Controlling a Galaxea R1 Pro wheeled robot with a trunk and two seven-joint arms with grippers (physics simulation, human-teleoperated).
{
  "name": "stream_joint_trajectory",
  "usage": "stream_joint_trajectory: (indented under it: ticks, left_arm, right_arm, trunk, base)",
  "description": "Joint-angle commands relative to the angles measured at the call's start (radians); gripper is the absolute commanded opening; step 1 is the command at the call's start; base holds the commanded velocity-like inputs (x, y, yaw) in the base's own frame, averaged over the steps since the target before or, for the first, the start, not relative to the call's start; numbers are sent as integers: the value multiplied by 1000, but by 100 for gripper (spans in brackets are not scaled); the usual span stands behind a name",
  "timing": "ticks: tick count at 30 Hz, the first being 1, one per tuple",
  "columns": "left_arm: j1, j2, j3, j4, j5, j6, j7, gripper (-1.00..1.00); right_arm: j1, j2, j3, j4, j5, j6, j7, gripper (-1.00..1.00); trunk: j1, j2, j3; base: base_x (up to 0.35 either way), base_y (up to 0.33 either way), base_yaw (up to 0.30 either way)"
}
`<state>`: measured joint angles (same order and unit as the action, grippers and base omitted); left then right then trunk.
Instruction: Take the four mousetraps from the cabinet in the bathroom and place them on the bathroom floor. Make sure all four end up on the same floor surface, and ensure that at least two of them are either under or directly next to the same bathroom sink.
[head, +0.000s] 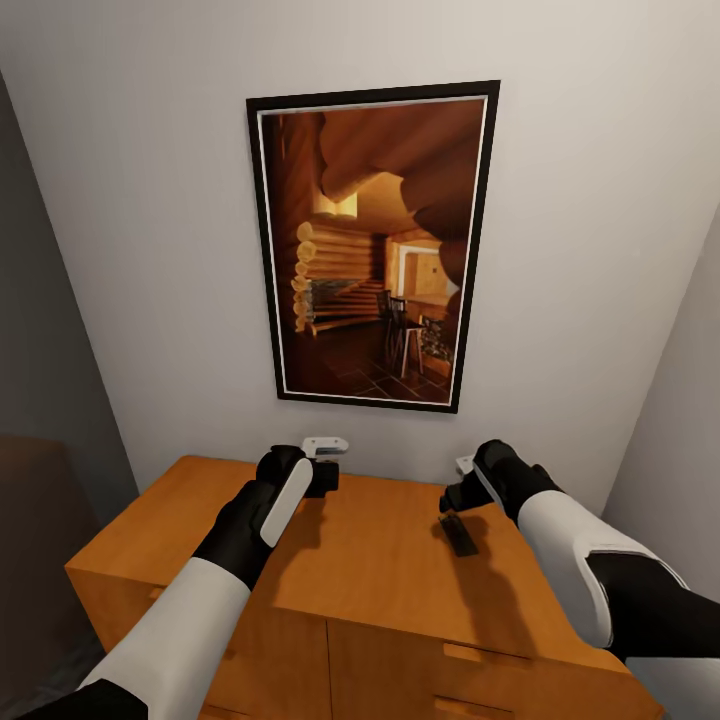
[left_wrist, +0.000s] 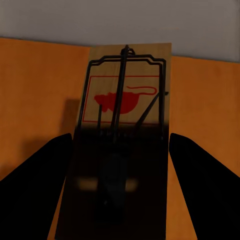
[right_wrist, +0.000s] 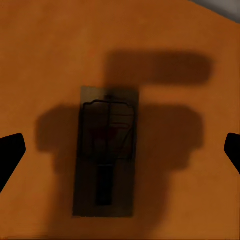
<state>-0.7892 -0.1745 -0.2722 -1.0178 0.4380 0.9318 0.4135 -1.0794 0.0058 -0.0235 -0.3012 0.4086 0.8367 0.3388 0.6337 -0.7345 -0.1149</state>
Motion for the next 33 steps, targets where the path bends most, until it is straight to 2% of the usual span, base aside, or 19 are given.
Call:
stream_joint_trajectory:
  ticks: [1,29,33]
  left_arm:
    - [-1,0,-1,-1,10,2,10,-100]
    - [-1,0,-2,-1,10,2,11,-100]
    - [-1,0,-2,-1,10,2,11,-100]
  right_arm:
    - [-1,0,3,-1,10,4,11,100]
    - [-1,0,17,34,10,7,17,100]
    - [-1,0,17,35,10,7,17,100]
  trunk:
    - [0,-1,-2]
    - [0,-1,-2]
    - [16,-29,-14]
  base:
    - [0,0,0]
    - [0,0,0]
    - [0,0,0]
